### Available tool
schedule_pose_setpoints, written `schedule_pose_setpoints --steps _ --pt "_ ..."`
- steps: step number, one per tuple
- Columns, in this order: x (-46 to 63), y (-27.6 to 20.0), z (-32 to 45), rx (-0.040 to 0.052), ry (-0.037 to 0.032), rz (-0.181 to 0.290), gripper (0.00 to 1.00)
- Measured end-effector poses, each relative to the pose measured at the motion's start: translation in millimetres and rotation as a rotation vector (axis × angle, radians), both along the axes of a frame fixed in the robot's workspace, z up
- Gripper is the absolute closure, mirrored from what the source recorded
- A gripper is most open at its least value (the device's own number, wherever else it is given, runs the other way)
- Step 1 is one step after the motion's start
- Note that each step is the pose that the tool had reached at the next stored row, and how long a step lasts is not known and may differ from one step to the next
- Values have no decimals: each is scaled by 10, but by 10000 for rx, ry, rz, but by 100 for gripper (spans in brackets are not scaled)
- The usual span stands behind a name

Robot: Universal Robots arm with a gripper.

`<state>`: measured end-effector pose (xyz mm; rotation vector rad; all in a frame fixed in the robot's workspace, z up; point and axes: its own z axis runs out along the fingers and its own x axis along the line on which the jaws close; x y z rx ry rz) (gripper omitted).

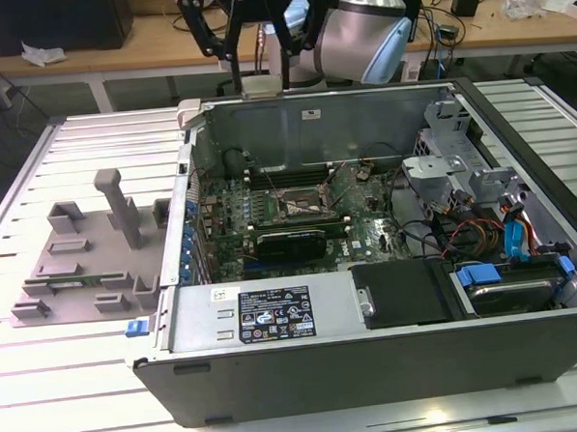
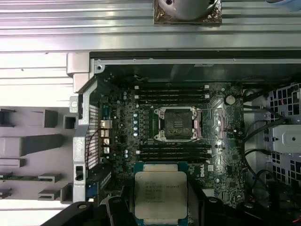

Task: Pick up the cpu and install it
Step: 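Pick up the cpu and move it towards the insertion slot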

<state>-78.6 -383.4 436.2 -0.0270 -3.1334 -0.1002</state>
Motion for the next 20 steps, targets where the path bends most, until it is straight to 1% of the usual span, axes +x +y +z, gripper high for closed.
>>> schedule_pose_setpoints --steps 4,9,15,20 --pt "64 0 -82 2 2 1 46" --pt "135 0 -202 -1 6 0 46" --pt "182 0 -331 1 6 0 46" --pt "224 0 -483 0 6 1 46"
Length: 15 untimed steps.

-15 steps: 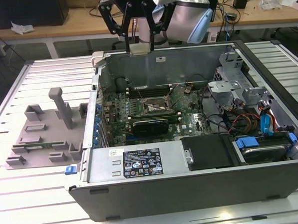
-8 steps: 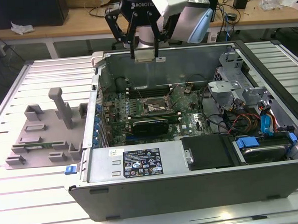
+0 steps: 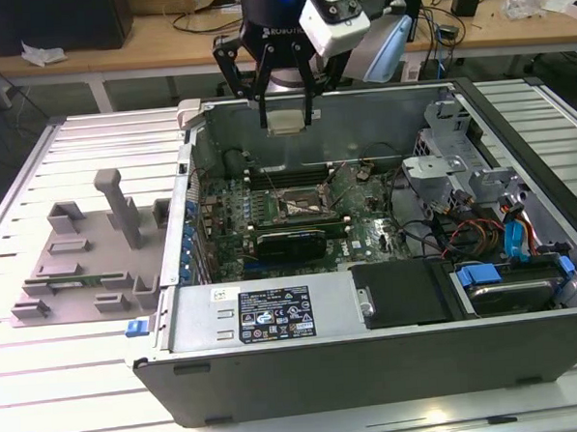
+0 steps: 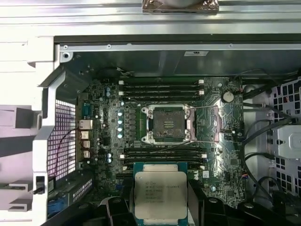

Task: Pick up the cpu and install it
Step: 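Pick up the cpu and move it towards the insertion slot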

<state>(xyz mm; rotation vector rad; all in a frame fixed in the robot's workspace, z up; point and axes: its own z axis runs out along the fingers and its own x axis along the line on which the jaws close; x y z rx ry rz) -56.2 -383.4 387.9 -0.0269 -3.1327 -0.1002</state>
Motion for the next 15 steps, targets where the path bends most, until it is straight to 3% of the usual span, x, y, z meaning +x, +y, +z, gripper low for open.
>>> schedule_pose_setpoints --steps 13,15 --pt "106 0 -282 0 3 0 46" --pt "118 4 -354 1 2 -1 46"
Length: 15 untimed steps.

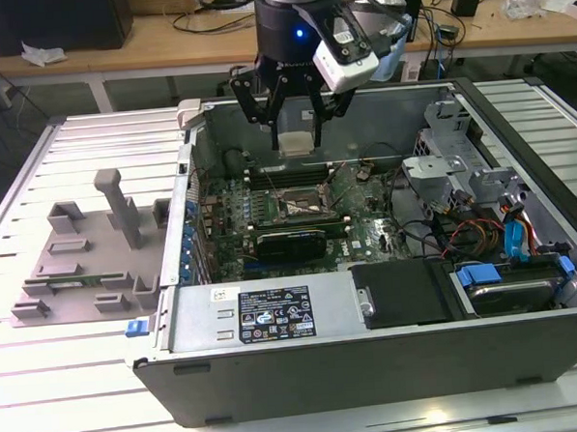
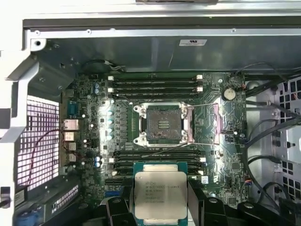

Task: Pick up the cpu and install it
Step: 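Pick up the cpu and move it towards the insertion slot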

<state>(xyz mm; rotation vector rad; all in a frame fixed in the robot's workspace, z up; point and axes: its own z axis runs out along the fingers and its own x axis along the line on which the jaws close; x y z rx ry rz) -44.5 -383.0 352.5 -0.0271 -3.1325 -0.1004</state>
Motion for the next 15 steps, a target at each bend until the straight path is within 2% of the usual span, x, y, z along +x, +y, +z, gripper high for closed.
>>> schedule_pose_setpoints --steps 3,5,12,15 --pt "1 20 -66 -2 0 6 46" --pt "1 49 -112 -1 0 19 46" --pt "0 194 -320 0 0 122 46" --pt "-3 232 -383 0 0 164 46"
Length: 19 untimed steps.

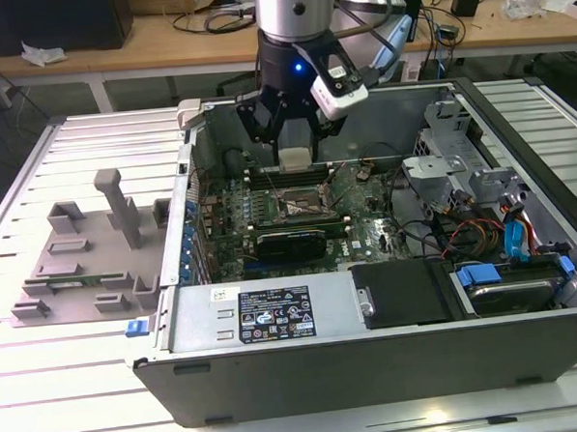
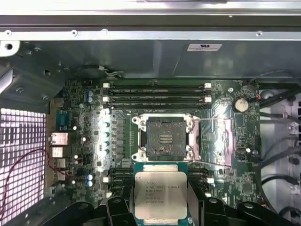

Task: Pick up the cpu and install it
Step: 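Pick up the cpu and move it towards the insertion slot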

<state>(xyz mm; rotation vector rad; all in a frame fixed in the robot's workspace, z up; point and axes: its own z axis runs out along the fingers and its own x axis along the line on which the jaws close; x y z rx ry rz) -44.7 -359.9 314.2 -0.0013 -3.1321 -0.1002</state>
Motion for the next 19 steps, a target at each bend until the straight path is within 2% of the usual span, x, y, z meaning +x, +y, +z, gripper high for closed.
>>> schedule_pose_setpoints --steps 3,10,14,19 --pt "0 28 -59 -1 1 22 46" --pt "-1 158 -265 0 0 100 46" --pt "8 195 -386 0 1 114 46" --pt "57 208 -462 -1 4 114 46"
